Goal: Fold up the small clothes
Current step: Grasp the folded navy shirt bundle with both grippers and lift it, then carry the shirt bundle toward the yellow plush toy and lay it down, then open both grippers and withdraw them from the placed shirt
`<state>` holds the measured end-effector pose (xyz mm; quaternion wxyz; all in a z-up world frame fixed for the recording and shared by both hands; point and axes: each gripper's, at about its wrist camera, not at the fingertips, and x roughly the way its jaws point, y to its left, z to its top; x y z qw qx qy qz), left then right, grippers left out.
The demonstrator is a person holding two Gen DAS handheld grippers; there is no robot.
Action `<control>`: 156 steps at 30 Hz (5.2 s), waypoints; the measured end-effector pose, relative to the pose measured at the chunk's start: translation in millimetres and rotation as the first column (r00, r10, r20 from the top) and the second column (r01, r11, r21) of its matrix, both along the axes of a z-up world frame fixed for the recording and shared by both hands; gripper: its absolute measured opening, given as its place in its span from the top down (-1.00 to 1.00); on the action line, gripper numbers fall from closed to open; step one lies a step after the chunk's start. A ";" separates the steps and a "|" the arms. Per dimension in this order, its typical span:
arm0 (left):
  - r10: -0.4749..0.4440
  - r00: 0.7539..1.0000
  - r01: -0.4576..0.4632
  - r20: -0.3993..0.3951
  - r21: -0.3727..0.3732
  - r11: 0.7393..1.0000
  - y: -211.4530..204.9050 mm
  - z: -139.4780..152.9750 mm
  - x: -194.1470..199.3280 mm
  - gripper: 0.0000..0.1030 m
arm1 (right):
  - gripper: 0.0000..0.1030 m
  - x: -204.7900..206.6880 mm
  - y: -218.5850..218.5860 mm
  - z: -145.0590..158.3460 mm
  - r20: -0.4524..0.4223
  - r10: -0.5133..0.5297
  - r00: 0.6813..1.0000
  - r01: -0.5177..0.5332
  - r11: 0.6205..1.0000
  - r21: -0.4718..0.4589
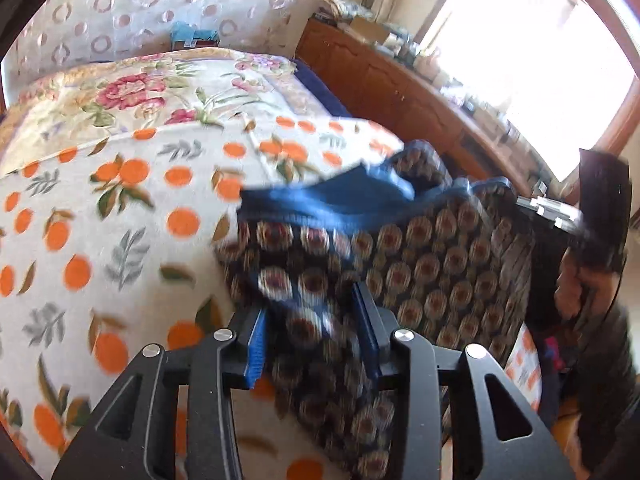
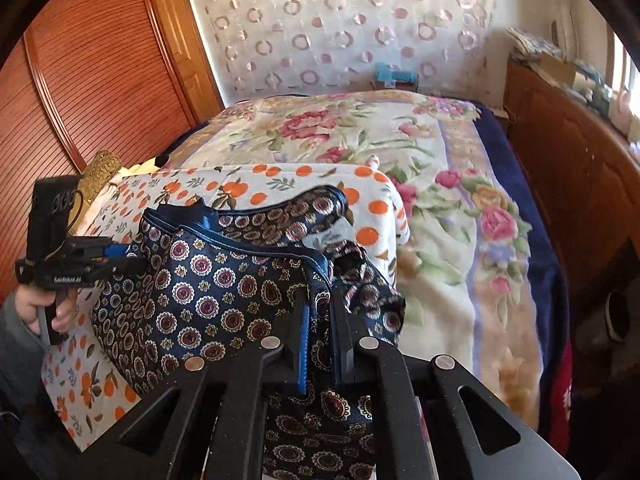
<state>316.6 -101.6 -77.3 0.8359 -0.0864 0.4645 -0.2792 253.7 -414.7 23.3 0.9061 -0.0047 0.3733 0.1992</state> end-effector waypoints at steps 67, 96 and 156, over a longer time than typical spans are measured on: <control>0.051 0.965 -0.048 0.258 -0.018 0.999 62.2 98.2 -74.9 0.88 | 0.90 -25.7 70.3 21.1 0.156 0.003 0.988 -0.002 1.000 -0.010; 0.648 0.731 -0.667 0.214 0.026 0.744 365.2 34.3 -166.9 0.88 | 0.88 172.6 541.9 35.7 0.176 0.525 0.833 -0.502 0.850 -0.158; 0.343 0.794 -0.459 0.502 0.125 0.880 118.1 129.3 -234.8 -0.55 | -0.30 -249.0 175.5 63.7 0.413 -0.136 0.900 0.119 0.991 0.067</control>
